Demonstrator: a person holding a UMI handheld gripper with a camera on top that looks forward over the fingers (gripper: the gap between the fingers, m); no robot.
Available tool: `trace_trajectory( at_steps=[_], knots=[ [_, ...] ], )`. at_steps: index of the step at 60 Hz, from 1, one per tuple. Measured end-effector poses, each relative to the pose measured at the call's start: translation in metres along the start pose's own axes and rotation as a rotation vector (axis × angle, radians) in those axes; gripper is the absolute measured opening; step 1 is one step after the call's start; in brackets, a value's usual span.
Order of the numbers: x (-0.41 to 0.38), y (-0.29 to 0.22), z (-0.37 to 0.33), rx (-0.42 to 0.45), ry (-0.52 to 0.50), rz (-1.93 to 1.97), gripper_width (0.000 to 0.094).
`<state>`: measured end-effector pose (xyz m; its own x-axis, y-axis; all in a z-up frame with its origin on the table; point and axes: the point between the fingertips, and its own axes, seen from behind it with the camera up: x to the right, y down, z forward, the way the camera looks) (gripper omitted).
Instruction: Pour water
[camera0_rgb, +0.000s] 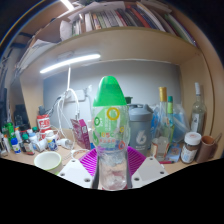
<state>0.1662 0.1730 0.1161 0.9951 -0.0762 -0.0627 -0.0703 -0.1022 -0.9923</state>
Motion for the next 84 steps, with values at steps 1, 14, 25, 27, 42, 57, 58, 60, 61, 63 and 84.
trace_trajectory(
  at_steps=[1,14,25,27,42,57,58,60,61,63,84],
  knots=[
    [0.001,0.003,0.001,-0.003,-0.001,0.008,0.0384],
    [0.01,0.033,0.008,-0.027,-0.008,-0.069,0.0394],
    [0.002,0.037,0.004,-0.018,-0.057,-0.062,0.0446],
    [0.003,0.037,0.005,-0.019,-0.059,-0.052,0.0445],
    [0.003,0.045,-0.001,-0.069,-0.075,-0.07,0.0669],
    [-0.001,0.054,-0.055,-0.141,-0.104,-0.112,0.0744],
    [-0.002,0.054,-0.062,-0.141,-0.109,-0.115,0.0743],
    [-0.006,0.051,-0.076,-0.135,-0.121,-0.115,0.0743],
    [-0.008,0.05,-0.084,-0.134,-0.127,-0.114,0.0742],
    [-0.011,0.048,-0.101,-0.135,-0.141,-0.112,0.0743],
    [-0.039,0.024,-0.298,-0.046,-0.213,-0.287,0.0752]
  ],
)
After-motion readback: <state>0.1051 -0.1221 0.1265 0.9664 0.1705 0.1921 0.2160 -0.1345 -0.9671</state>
